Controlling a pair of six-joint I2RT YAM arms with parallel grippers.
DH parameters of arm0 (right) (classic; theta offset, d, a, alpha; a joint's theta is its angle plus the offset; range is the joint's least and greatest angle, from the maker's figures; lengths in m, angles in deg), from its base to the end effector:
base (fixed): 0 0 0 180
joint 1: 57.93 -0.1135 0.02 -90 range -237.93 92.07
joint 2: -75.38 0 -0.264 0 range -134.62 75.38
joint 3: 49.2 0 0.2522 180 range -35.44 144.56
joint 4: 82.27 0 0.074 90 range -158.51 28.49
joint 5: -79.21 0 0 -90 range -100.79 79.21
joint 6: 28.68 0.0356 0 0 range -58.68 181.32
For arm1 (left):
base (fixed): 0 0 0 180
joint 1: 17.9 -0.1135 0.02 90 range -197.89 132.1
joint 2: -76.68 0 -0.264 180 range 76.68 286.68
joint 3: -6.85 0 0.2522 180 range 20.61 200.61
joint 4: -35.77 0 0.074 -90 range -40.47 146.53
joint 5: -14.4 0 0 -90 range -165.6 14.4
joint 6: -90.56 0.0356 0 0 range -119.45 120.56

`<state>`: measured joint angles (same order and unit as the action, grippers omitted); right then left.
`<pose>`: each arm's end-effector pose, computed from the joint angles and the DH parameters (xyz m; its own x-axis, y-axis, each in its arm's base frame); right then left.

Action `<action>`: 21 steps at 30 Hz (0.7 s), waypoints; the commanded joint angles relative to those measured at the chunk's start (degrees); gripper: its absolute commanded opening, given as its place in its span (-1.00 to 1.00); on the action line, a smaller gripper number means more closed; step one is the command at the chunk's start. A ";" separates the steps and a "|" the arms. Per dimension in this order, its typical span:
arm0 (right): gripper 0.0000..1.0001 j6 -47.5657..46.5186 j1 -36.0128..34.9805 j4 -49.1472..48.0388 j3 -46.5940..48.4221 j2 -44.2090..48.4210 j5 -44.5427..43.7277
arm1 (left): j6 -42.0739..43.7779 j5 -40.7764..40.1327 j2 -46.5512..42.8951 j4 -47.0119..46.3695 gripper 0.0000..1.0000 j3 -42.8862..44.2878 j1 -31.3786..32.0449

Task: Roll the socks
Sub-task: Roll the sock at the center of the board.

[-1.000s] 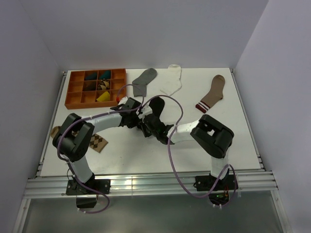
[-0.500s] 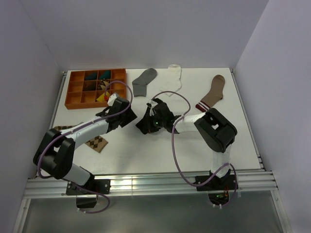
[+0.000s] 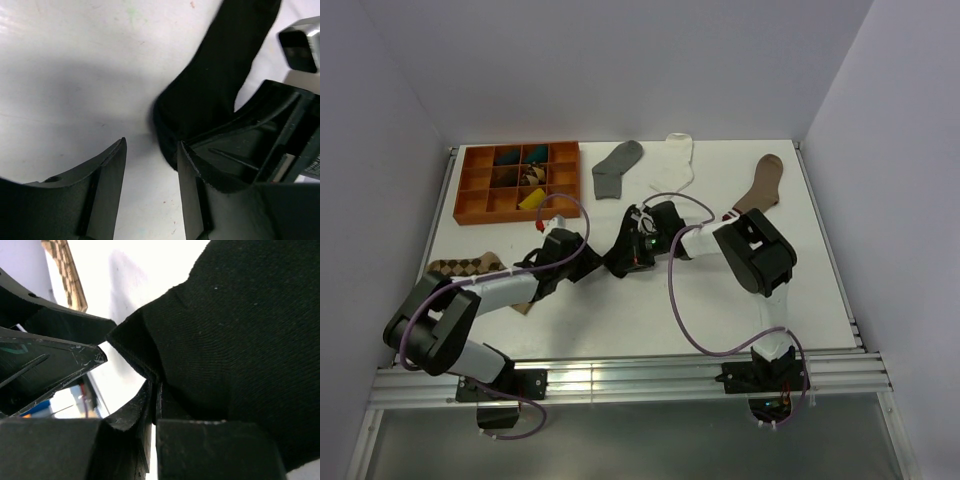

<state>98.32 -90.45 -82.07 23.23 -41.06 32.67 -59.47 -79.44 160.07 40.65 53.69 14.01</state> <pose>0.3161 0.2306 0.1050 -0.9546 -0.0906 -0.2838 -0.2898 0.5027 0.8144 0.2341 -0.1430 0.1531 -0.7006 -0.5820 -0.4129 -0.2444 0.7394 -0.6274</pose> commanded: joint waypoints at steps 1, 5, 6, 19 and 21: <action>-1.00 1.77 0.26 3.37 1.27 -2.03 3.47 | 0.97 1.99 -1.22 -10.62 -0.01 -2.31 0.18; -1.00 2.73 0.43 3.02 1.62 -2.82 4.00 | 0.79 1.64 0.45 -13.88 -0.08 -3.90 0.18; -1.00 2.82 0.43 3.02 1.71 -2.91 4.17 | 0.88 1.64 1.41 -14.40 -0.09 -3.81 0.18; -1.00 5.11 1.14 1.34 1.62 -3.79 4.97 | 1.84 1.55 -5.79 -18.45 -0.22 -10.84 0.09; -1.00 5.11 1.22 1.35 1.62 -3.79 5.05 | 1.76 2.60 -5.44 -20.90 -0.24 -12.07 0.09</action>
<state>103.32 -89.62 -81.76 23.89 -43.27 38.01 -58.80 -78.15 155.59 25.06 42.74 14.01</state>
